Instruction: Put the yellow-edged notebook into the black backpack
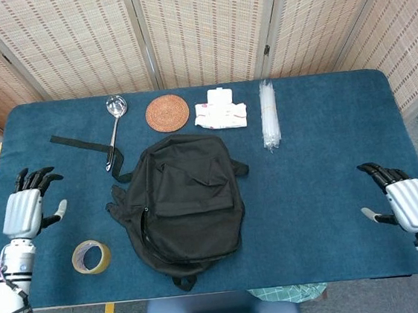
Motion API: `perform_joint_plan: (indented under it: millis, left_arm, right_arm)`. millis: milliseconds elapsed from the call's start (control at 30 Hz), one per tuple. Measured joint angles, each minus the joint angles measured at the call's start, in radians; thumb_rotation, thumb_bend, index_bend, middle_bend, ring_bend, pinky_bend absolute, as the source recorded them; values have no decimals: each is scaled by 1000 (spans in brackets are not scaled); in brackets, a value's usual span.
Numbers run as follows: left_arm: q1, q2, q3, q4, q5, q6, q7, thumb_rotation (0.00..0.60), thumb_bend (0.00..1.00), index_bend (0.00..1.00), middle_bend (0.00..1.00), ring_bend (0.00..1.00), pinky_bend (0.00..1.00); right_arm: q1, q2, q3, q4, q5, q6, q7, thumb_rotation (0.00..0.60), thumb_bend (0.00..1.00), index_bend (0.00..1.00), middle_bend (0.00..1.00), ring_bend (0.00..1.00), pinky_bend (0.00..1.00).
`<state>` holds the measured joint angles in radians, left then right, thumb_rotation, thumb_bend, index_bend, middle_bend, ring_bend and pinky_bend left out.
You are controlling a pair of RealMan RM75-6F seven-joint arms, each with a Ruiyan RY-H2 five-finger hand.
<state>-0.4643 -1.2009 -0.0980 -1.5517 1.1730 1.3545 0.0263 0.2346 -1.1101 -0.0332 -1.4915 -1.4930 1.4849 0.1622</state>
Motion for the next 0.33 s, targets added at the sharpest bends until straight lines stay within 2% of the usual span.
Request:
perform_joint_plan:
  millis: [200, 333]
  left_arm:
    - [114, 28, 38, -64, 26, 117, 39, 600, 425, 310, 208, 170, 0]
    - [190, 28, 72, -88, 83, 201, 48, 600, 425, 310, 207, 170, 0]
  right_arm:
    - [-69, 33, 9, -16, 35, 35, 9, 600, 186, 90, 131, 222, 196]
    - [-109, 40, 15, -28, 47, 64, 14, 600, 185, 87, 131, 221, 195]
